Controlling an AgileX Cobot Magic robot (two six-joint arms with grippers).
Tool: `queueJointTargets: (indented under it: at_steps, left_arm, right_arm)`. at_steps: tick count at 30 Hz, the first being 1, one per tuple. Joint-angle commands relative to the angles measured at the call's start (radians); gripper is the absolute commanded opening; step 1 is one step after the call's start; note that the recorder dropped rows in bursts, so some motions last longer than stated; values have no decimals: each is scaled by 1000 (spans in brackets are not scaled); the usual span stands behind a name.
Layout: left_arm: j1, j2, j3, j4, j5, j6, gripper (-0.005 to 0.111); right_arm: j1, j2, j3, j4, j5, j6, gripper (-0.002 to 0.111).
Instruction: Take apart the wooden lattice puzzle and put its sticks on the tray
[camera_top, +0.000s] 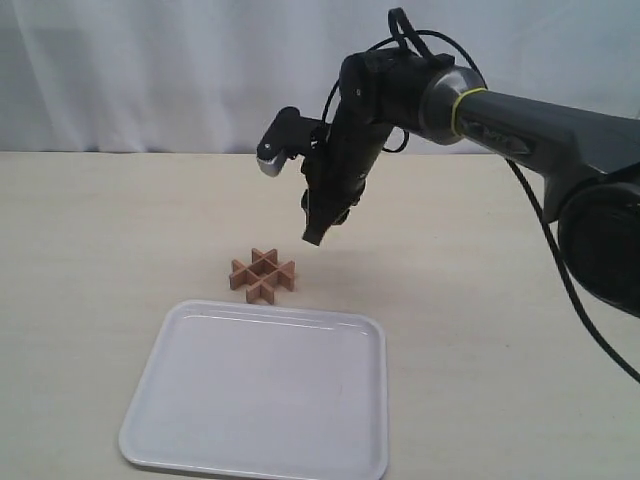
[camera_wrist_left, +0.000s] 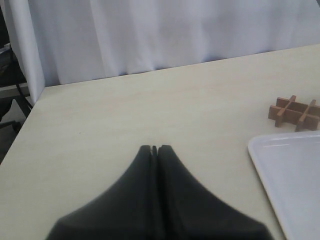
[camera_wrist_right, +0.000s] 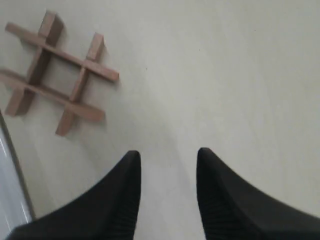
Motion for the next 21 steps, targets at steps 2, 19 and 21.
queueJointTargets:
  at_steps: [2, 19, 21]
  left_arm:
    - [0, -1, 1, 1, -9, -8, 0]
    - [0, -1, 1, 1, -9, -8, 0]
    - [0, -1, 1, 1, -9, -8, 0]
  right_arm:
    - [-3, 32, 0, 1, 11, -291, 36]
    - [16, 83, 0, 123, -57, -477, 36]
    - [23, 87, 0, 99, -54, -481, 36]
